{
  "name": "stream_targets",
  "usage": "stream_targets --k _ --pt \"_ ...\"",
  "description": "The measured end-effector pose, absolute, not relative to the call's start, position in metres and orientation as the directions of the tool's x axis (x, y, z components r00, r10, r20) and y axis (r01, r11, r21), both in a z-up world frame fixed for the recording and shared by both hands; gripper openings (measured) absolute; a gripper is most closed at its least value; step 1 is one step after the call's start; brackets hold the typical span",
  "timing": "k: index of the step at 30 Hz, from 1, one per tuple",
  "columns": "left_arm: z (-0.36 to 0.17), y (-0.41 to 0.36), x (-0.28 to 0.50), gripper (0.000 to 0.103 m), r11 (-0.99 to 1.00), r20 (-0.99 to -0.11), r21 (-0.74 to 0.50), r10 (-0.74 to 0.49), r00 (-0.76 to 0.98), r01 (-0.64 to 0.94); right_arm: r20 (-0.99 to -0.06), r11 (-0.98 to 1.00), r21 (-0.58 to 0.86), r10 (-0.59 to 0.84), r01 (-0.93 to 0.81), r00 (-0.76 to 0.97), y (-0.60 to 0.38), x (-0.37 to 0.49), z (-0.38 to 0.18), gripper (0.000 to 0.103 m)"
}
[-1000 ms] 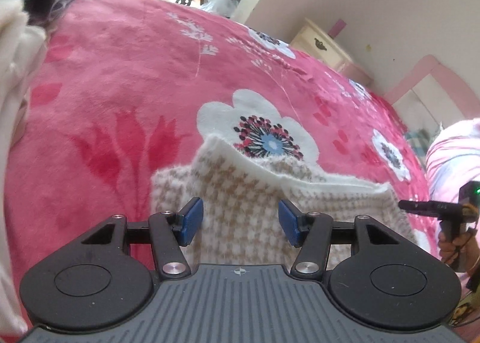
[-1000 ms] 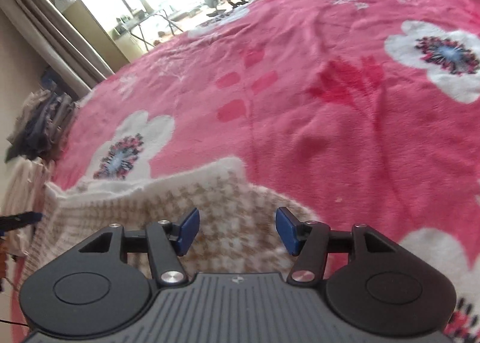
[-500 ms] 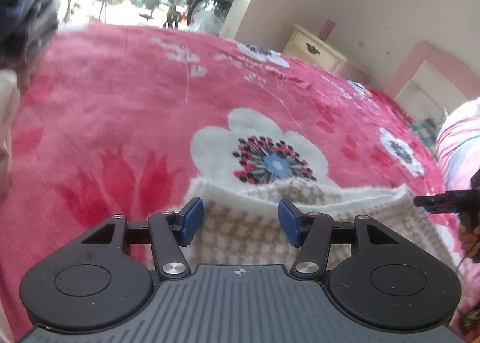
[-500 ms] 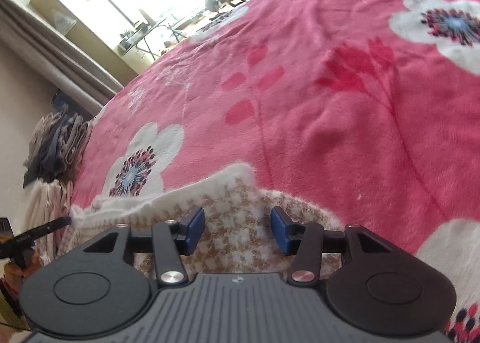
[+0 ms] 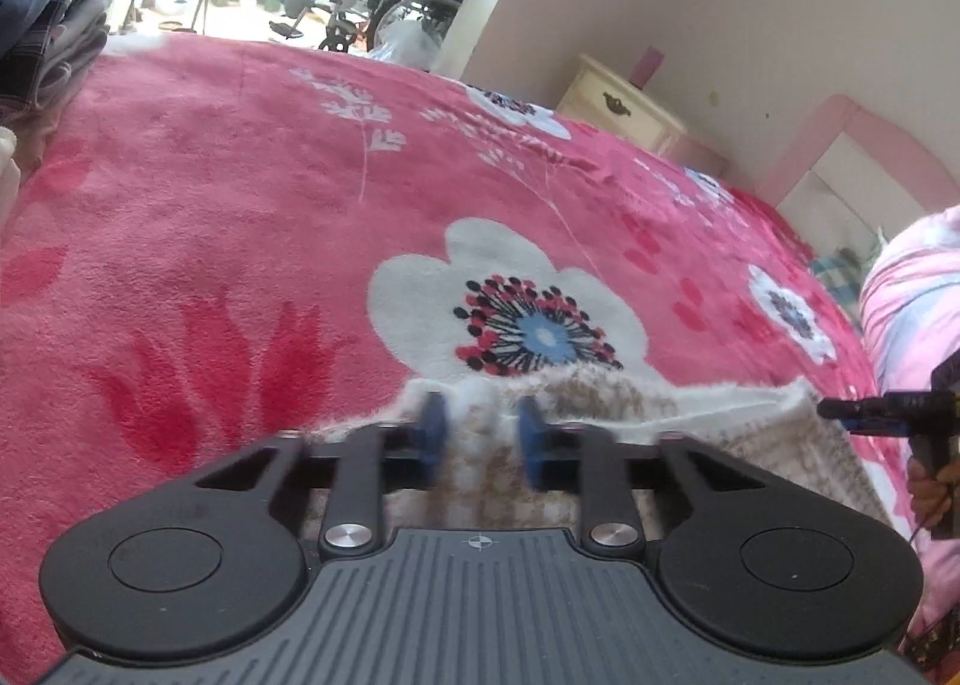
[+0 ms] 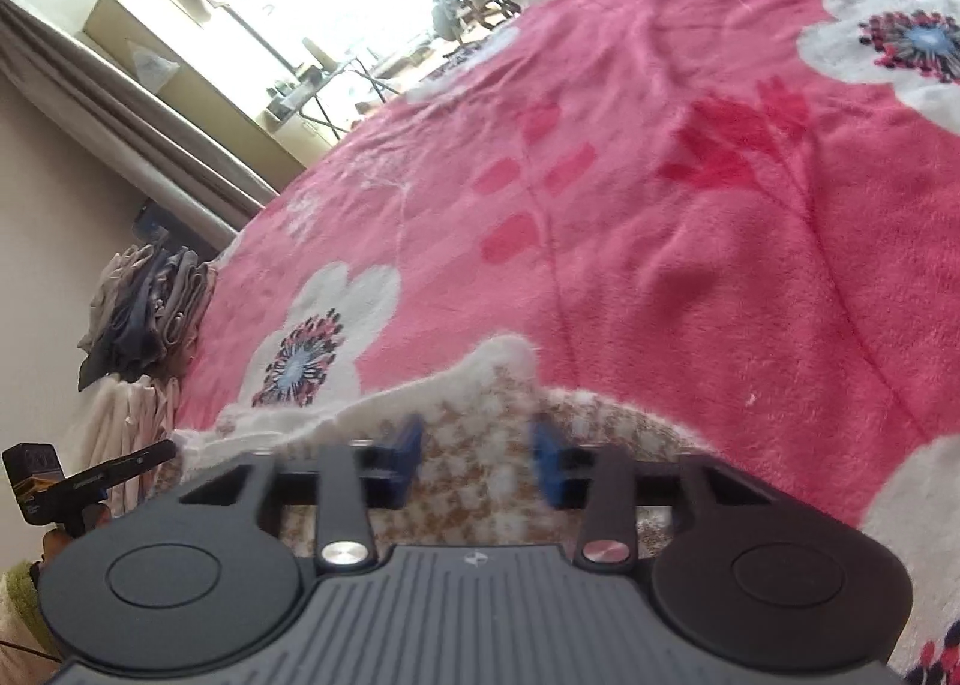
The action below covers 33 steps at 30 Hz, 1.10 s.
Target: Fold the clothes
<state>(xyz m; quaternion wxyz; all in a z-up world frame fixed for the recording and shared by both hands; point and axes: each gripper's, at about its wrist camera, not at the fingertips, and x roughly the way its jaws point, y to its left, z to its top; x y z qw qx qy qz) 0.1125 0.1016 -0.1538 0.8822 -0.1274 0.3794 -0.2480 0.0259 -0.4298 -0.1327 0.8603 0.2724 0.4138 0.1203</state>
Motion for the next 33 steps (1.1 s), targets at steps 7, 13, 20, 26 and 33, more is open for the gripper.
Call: stream_targets --k 7,13,20,26,33 --pt "-0.138 0.110 0.106 0.003 0.831 -0.538 -0.475 -0.534 0.653 0.289 -0.577 0.820 0.571 0.384 0.021 0.721 -0.435 0.002 -0.110 0.007" --pt "-0.122 0.109 0.109 0.002 0.804 -0.480 -0.522 -0.552 0.682 0.284 -0.531 0.813 0.581 0.343 0.038 0.775 -0.442 -0.019 -0.089 0.007" --pt "-0.137 0.105 0.126 0.002 0.809 -0.503 -0.527 -0.544 0.672 0.260 -0.548 0.803 0.590 0.319 0.088 0.773 -0.454 -0.015 -0.102 0.007" --pt "-0.165 0.103 0.135 0.003 0.841 -0.566 -0.493 -0.506 0.651 0.224 -0.617 0.817 0.560 0.301 0.136 0.727 -0.456 0.004 -0.139 0.007" --pt "-0.159 0.105 0.133 0.032 0.874 -0.593 -0.451 -0.446 0.671 0.182 -0.706 0.851 0.488 0.255 0.193 0.661 -0.452 0.009 -0.142 0.024"
